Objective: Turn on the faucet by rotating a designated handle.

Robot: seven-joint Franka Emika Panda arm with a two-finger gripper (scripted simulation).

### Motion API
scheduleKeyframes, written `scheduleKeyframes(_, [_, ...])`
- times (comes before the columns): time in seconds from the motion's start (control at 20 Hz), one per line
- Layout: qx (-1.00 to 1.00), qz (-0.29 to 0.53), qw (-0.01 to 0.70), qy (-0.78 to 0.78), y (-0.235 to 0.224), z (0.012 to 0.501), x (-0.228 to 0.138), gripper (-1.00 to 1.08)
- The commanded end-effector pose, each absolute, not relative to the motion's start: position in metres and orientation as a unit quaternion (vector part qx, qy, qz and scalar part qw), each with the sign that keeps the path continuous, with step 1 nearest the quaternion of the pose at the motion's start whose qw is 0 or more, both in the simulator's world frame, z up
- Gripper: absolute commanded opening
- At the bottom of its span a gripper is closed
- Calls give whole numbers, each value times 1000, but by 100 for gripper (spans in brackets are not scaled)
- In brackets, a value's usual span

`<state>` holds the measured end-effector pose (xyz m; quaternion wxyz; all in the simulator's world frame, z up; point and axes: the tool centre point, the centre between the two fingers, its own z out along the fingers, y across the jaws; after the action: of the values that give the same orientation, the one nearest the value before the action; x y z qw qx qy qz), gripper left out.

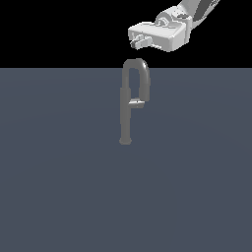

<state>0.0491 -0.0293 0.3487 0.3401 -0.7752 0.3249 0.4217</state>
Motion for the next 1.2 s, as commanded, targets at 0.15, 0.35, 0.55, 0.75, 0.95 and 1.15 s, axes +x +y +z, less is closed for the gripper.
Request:
scheduleKeyframes(0.15, [-720,464,371,358,-36,313,66,-100])
scheduleKeyframes(0.35, [-680,492,390,379,-39,288,74,-100])
scheduleKeyframes(0.55, [-638,517,408,400,-41,261,81,-100])
scheduleKeyframes(0.75, [-598,538,422,418,-41,236,85,-100])
scheduleKeyframes(0.95, [-569,552,432,430,-40,219,86,-100])
scheduleKeyframes(1.15, [-558,557,436,434,-39,212,86,-100])
